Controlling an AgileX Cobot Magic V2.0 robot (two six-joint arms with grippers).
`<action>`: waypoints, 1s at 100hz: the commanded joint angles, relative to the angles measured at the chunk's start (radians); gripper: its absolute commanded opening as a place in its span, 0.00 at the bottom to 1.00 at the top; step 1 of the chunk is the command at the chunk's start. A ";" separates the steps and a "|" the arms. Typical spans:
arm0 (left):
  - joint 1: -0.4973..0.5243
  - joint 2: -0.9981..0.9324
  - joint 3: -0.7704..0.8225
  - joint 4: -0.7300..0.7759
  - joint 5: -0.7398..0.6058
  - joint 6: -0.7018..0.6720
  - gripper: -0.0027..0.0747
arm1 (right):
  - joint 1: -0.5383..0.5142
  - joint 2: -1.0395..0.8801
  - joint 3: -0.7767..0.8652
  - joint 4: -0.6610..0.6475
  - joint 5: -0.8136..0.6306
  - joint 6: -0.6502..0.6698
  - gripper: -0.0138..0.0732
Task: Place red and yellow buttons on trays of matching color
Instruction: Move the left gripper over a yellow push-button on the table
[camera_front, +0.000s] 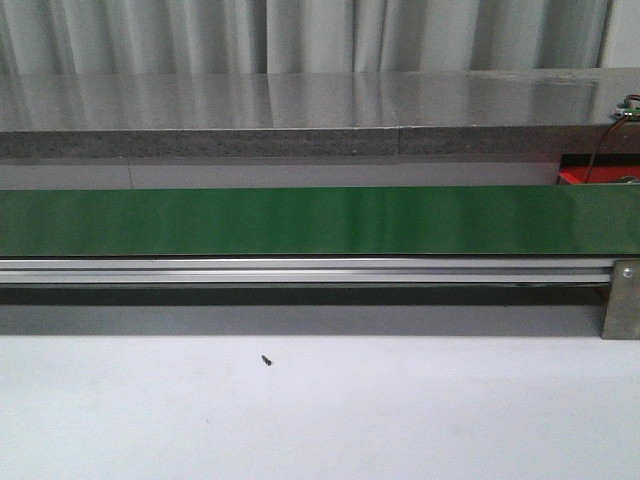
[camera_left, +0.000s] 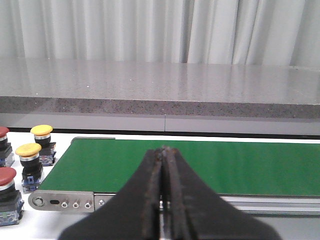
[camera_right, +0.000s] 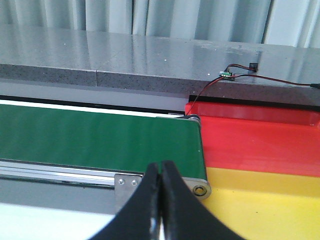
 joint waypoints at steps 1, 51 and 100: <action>-0.007 -0.033 0.042 -0.007 -0.083 -0.008 0.01 | -0.005 -0.017 -0.018 -0.013 -0.084 -0.002 0.08; -0.007 -0.033 0.039 -0.007 -0.114 -0.008 0.01 | -0.005 -0.017 -0.018 -0.013 -0.084 -0.002 0.08; -0.007 0.265 -0.364 -0.012 0.323 -0.008 0.01 | -0.005 -0.017 -0.018 -0.013 -0.083 -0.002 0.08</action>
